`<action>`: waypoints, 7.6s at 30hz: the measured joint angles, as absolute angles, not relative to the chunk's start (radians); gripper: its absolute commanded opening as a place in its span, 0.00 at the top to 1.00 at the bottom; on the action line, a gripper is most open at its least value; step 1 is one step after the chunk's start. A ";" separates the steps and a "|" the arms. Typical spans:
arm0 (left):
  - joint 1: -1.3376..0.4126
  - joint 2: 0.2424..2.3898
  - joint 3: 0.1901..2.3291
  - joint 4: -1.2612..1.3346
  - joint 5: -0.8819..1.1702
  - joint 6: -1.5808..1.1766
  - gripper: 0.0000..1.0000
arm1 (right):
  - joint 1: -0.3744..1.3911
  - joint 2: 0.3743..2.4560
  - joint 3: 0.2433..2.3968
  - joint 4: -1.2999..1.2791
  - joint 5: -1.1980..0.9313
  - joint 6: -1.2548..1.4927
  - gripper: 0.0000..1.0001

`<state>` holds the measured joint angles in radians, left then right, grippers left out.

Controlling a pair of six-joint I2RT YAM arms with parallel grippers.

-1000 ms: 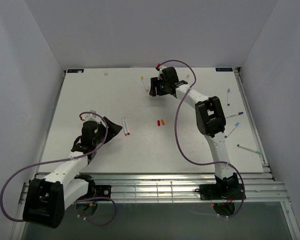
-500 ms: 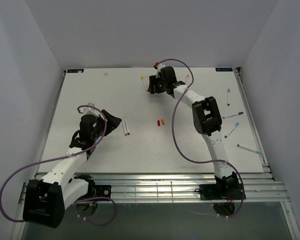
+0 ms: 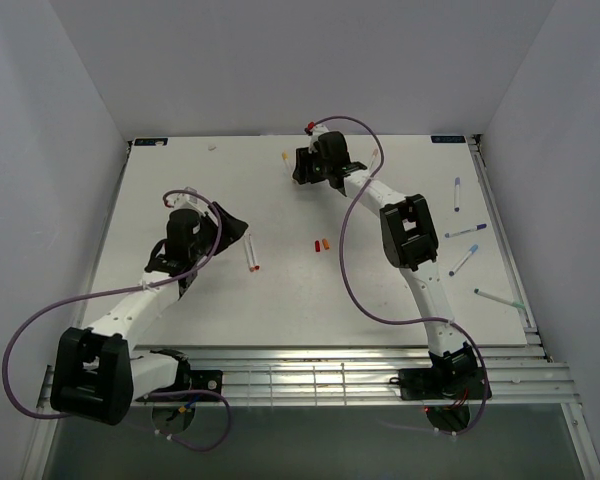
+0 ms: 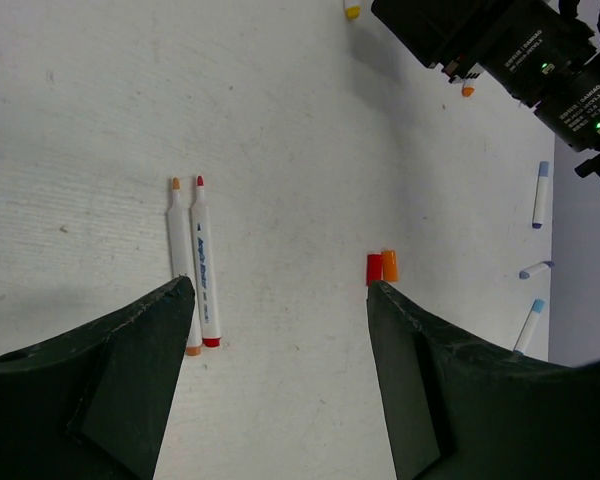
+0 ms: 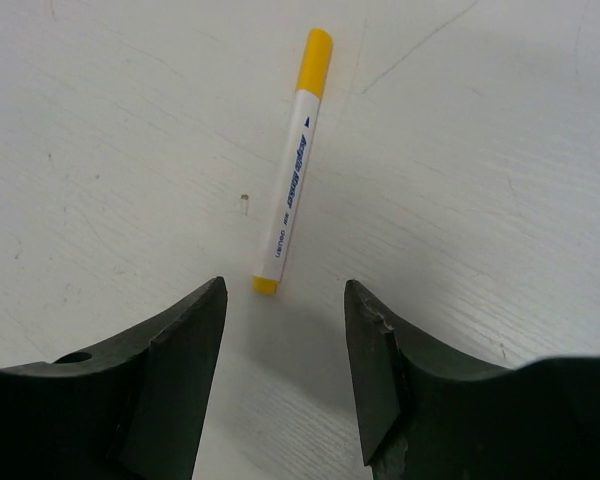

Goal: Open the pen caps

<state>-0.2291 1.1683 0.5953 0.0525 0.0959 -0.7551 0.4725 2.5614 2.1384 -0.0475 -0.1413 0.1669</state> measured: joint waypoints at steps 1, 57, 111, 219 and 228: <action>-0.233 1.172 0.608 0.052 0.092 -0.752 0.20 | 0.472 2.561 2.146 -0.044 -0.142 0.167 0.45; -0.419 2.545 2.099 -0.106 -0.145 -0.392 0.37 | 0.305 1.473 0.987 0.249 -0.197 0.326 0.47; -0.463 1.757 1.340 -0.020 0.015 -0.454 1.00 | 0.215 1.264 0.822 0.091 -0.510 0.513 0.46; -0.780 1.216 0.812 -0.378 -0.368 -0.699 1.00 | 0.613 1.558 1.219 -0.244 0.045 0.599 0.92; -0.699 1.219 0.724 -0.448 -0.525 -0.798 0.96 | 0.498 1.555 1.042 -0.270 -0.066 0.503 0.92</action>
